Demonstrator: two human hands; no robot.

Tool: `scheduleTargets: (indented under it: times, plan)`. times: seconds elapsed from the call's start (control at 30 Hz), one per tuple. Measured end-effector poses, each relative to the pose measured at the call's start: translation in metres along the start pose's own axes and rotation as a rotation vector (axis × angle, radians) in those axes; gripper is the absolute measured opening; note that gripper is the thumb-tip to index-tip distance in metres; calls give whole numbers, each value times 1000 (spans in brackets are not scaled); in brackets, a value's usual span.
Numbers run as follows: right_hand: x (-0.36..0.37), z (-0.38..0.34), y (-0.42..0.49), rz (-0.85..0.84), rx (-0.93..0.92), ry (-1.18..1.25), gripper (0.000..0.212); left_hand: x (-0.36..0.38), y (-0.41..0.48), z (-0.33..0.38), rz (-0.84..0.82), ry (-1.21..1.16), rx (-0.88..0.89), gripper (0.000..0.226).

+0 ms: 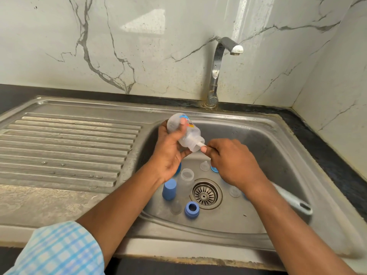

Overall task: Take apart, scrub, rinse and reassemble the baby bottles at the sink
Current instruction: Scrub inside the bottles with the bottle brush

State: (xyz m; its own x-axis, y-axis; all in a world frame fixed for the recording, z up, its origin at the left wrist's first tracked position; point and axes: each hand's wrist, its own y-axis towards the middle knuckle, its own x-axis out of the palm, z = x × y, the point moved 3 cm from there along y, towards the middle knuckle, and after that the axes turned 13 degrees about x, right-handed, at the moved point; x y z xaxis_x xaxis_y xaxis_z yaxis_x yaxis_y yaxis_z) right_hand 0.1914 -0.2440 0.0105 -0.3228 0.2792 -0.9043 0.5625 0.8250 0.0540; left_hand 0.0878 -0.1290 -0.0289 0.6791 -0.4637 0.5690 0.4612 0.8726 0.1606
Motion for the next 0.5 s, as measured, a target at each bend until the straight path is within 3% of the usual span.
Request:
scheduleTargets:
  times: [0.13, 0.23, 0.33, 0.5]
  plan:
    - [-3, -3, 0, 126, -1, 19, 18, -6, 7, -1, 134, 98, 49, 38]
    - [-6, -2, 2, 107, -56, 32, 19, -20, 18, 13, 171, 29, 68, 58]
    - [-16, 5, 3, 155, -93, 11, 12, -22, 17, 18, 136, -29, 55, 45]
    - [-25, 9, 2, 162, -128, 4, 11, -12, 8, 16, 85, -229, 18, 49]
